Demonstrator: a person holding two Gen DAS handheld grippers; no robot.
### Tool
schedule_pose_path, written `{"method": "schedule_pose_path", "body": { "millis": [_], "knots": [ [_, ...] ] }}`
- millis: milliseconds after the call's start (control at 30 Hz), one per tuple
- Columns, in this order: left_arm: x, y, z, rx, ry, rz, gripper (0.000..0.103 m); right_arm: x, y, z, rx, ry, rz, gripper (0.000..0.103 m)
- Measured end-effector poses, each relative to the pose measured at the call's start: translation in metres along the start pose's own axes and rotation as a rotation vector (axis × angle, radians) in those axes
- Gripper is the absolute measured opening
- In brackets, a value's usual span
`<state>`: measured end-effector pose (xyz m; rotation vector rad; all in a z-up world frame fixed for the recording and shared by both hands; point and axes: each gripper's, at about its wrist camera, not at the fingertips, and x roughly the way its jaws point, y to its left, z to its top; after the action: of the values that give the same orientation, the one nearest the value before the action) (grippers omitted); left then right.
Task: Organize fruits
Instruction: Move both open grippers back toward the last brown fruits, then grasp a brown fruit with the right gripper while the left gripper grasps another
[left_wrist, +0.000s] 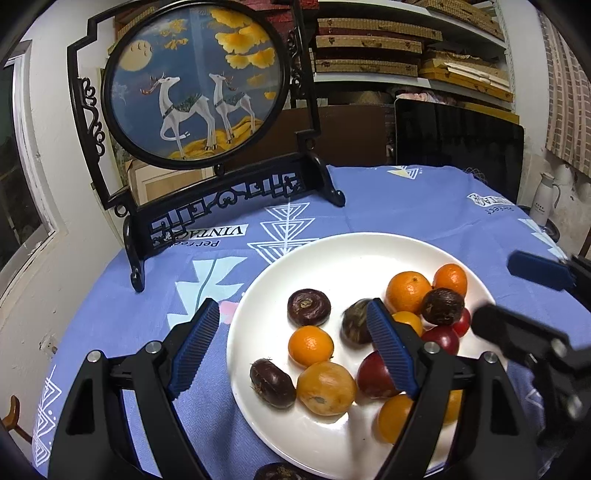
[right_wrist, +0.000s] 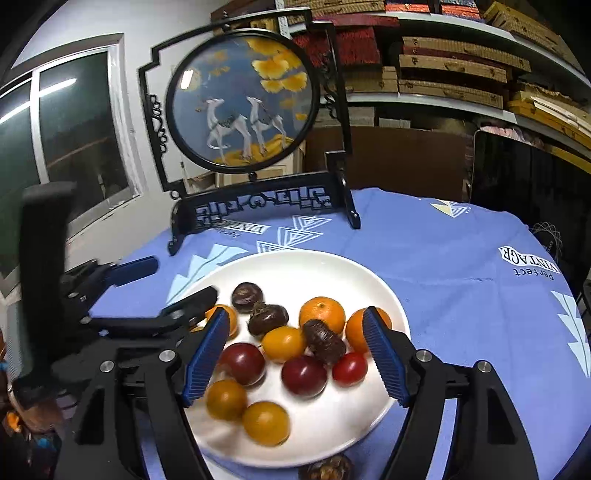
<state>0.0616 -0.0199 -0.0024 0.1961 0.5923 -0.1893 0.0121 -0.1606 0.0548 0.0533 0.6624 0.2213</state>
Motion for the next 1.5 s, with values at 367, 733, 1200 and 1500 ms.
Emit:
{"method": "schedule_pose_path", "body": {
  "millis": [367, 733, 1200, 1500],
  "knots": [
    [-0.039, 0.001, -0.015, 0.032, -0.046, -0.051, 0.08, -0.041, -0.002, -0.054, -0.178, 0.123, -0.068, 0.081],
    [-0.073, 0.064, -0.073, 0.023, 0.037, -0.024, 0.087, 0.012, -0.007, -0.083, -0.186, 0.347, -0.062, 0.065],
    [-0.028, 0.022, -0.097, 0.193, 0.173, -0.128, 0.08, -0.029, -0.001, -0.088, -0.159, 0.321, -0.018, 0.041],
    [-0.029, 0.026, -0.103, 0.163, 0.228, -0.2, 0.04, -0.041, 0.01, -0.094, -0.175, 0.305, 0.009, 0.041]
  ]
}}
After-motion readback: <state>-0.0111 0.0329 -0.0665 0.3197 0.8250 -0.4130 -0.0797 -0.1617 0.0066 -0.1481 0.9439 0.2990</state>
